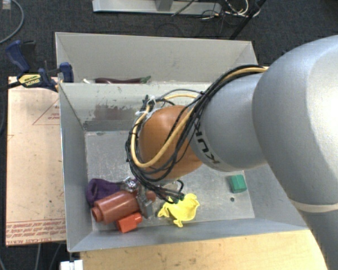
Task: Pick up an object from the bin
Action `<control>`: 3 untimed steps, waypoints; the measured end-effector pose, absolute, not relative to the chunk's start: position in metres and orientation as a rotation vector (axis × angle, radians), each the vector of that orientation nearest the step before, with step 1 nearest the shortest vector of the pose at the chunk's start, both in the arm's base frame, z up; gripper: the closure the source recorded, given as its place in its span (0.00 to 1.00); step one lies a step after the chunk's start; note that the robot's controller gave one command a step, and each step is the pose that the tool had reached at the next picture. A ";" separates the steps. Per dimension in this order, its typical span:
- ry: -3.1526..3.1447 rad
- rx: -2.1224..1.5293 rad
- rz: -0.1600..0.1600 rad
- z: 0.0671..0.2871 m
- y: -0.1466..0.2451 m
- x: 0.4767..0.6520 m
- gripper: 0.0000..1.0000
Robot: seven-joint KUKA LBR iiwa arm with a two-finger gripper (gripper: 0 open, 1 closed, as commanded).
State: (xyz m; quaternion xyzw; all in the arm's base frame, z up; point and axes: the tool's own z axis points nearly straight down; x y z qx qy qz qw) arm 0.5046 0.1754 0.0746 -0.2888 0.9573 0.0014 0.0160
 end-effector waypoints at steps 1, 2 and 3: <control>2.978 -0.896 0.004 0.074 0.175 0.505 1.00; 2.977 -0.895 0.005 0.075 0.175 0.505 1.00; 2.983 -0.897 0.006 0.081 0.175 0.503 1.00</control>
Offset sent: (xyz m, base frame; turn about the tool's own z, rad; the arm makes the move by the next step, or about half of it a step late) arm 0.0001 -0.0001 0.0059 0.0000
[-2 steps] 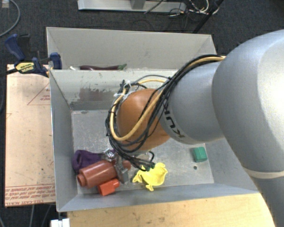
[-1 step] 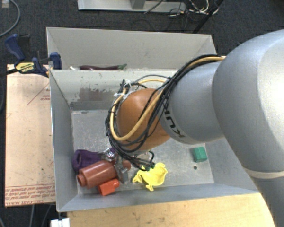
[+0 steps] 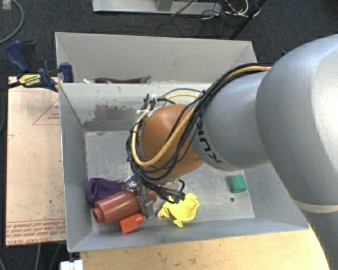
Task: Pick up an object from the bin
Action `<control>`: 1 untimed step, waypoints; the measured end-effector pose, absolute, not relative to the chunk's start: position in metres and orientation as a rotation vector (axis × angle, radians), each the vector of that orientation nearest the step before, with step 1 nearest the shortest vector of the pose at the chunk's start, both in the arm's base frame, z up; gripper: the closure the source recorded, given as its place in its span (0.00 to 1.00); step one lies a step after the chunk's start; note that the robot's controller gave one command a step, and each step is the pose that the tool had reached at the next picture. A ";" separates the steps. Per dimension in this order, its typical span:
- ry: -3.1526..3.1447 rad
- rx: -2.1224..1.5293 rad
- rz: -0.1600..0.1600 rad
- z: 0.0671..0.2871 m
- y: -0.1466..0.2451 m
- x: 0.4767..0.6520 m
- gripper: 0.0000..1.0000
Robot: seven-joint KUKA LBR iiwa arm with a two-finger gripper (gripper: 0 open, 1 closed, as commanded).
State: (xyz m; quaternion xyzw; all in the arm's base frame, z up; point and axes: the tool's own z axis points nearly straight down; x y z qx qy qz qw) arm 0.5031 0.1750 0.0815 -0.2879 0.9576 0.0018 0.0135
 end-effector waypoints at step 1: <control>2.988 -0.901 0.005 0.101 0.175 0.501 1.00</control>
Offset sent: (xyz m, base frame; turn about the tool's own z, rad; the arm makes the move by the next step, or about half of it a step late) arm 0.0000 0.0001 0.0081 0.0000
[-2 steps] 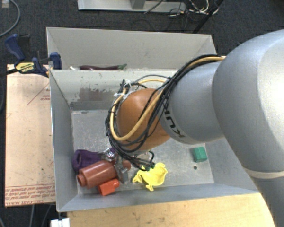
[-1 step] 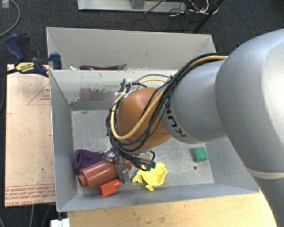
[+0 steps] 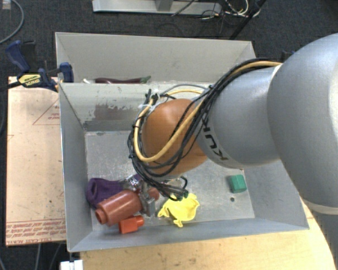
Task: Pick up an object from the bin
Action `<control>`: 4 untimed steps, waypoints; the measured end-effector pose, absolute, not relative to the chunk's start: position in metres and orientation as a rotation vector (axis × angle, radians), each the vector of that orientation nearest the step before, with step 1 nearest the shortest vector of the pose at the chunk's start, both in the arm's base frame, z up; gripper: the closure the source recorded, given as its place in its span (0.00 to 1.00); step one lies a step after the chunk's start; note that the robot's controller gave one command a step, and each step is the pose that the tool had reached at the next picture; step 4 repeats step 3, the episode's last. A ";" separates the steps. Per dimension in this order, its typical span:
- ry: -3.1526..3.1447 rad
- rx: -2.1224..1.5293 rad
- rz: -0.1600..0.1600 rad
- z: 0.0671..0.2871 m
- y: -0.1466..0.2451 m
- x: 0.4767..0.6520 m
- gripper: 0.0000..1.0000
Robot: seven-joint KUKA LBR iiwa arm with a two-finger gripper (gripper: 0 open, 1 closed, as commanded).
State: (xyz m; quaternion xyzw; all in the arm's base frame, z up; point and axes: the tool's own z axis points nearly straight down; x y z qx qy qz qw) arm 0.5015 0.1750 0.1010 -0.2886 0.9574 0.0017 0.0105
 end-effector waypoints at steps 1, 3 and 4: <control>2.984 -0.901 0.007 0.116 0.176 0.502 1.00; 2.986 -0.901 0.007 0.138 0.176 0.502 1.00; 2.986 -0.901 0.007 0.138 0.176 0.502 1.00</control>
Offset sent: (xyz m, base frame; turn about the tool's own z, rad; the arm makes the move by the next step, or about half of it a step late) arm -0.0002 0.0001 0.0530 0.0000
